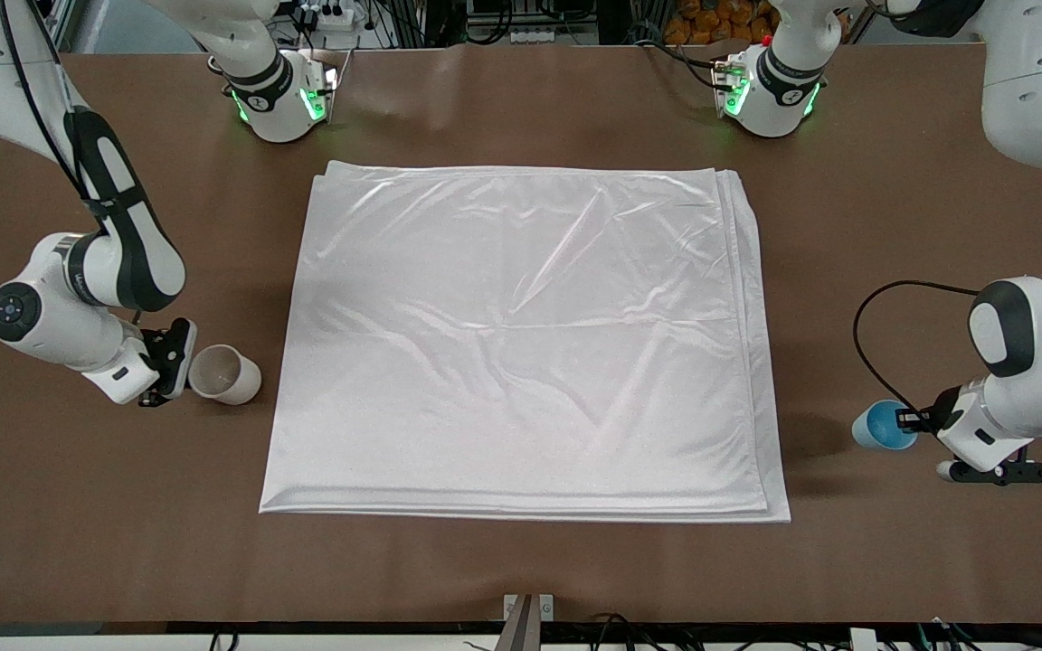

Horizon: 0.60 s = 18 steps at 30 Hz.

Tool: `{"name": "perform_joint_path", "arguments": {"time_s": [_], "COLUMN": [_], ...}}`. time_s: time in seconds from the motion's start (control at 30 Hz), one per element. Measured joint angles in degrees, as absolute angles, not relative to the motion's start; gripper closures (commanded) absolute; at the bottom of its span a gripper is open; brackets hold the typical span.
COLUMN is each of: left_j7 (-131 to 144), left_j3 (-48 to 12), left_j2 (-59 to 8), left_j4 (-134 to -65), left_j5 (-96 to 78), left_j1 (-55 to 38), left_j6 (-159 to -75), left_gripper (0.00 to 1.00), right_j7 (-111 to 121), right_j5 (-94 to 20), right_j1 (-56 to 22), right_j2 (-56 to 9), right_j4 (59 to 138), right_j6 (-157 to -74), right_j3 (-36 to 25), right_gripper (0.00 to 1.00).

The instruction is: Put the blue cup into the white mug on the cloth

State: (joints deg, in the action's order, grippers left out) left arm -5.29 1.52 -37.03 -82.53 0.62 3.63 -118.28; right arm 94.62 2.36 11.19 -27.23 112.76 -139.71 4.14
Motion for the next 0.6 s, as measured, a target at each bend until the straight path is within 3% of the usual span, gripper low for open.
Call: {"name": "perform_joint_path", "arguments": {"time_s": [0.6], "left_j7": [2.0], "left_j3": [0.8], "left_j2": [-34.6], "left_j4": [-82.5], "left_j5": [0.6], "left_j1": [1.1], "left_j6": [-113.1], "left_gripper": [1.00], "right_j7": [96.6], "right_j5": [2.2], "right_j1": [10.8], "right_j2": [-24.4], "right_j4": [111.3], "right_j6": [-139.3], "right_j3": [6.4], "right_gripper": [1.00]}}
